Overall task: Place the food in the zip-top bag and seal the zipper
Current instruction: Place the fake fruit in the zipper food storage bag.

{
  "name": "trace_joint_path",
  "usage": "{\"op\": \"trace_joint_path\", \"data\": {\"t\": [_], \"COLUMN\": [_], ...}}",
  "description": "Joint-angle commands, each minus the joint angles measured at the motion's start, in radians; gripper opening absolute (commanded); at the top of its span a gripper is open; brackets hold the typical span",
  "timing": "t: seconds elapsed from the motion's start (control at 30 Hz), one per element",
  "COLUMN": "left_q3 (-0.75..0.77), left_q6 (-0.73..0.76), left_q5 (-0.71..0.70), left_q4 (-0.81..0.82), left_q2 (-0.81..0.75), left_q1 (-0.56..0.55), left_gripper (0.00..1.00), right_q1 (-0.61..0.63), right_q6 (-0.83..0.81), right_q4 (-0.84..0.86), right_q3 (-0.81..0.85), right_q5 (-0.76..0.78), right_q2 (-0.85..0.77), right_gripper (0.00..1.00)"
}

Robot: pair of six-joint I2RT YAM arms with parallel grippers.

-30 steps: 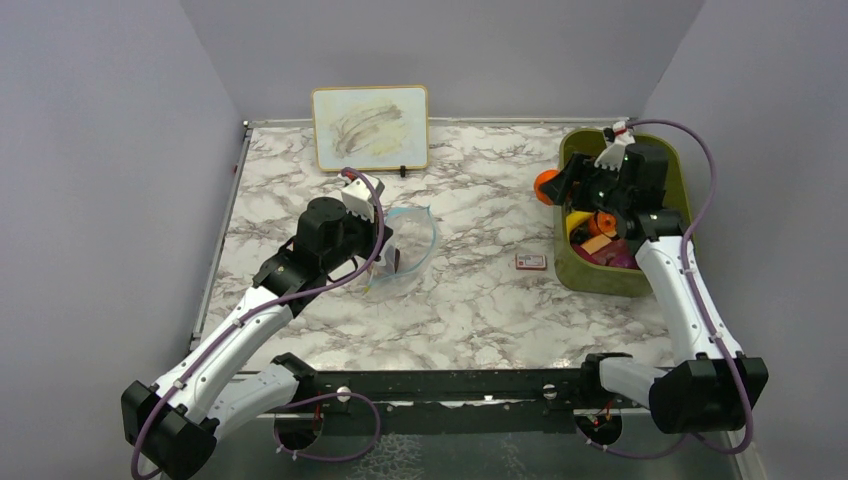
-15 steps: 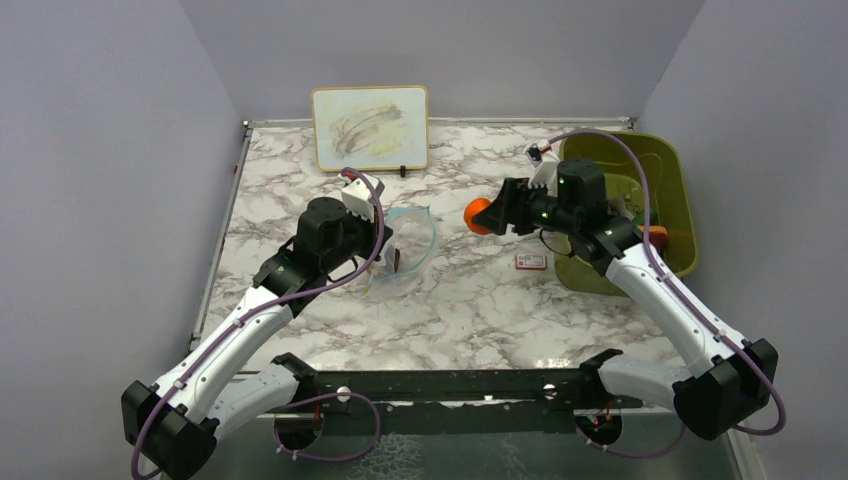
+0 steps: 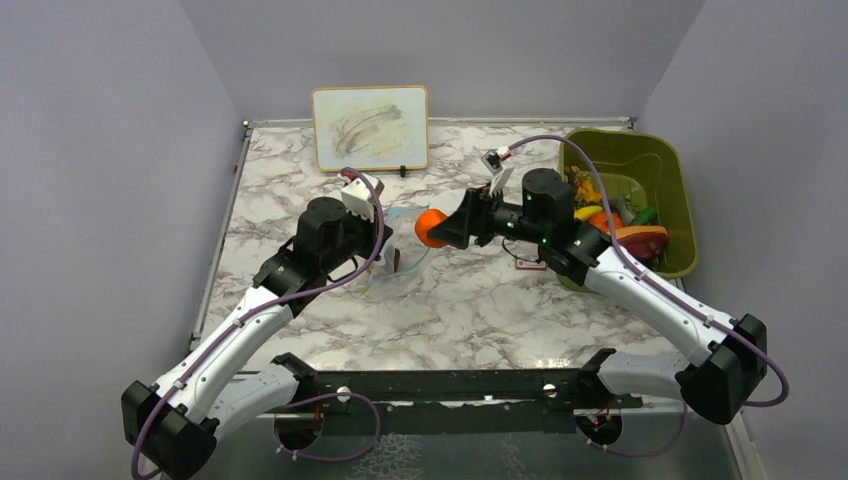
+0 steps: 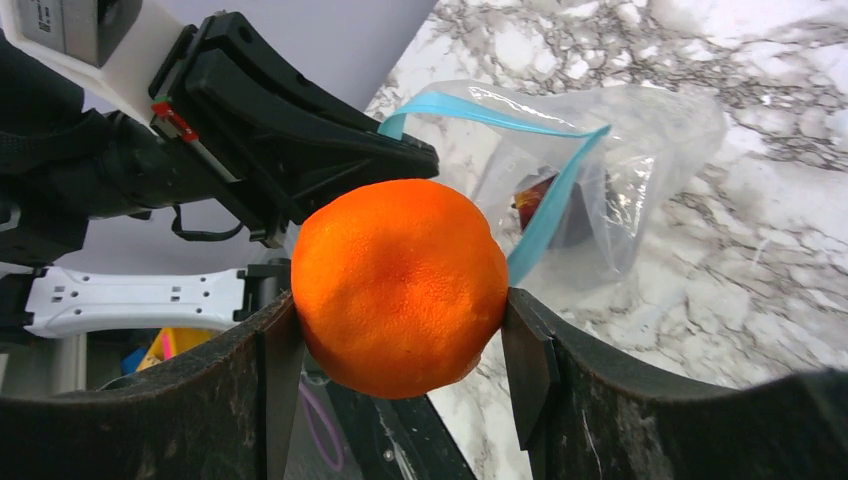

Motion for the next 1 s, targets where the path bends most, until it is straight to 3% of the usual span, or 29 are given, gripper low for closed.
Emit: {"op": "trace_joint_path", "data": {"t": [0.0,0.47,0.97], "left_q3": [-0.008,-0.010,-0.016], "left_q6": [-0.015,-0.015,-0.013], "left_q5": [-0.001,0.011,0.026], "left_q4": [0.029,0.033,0.044], "left_q2": [-0.011,-0.025,-0.039], "left_q1": [0.000,0.000,0.000], "left_gripper": [0.00,0.00,0.00], "right_q1": [0.026,0.068,0.126], "right_q6": [0.077,0.138,0.103], "right_q4": [0.127,0.102,-0.097], "right_q3": [-0.003,0.021,0.121], "right_q5": [-0.049,0.044,0.237], "right_q2": [0.038,0.157,0.234], "right_gripper": [0.48,0.53,0.61]}}
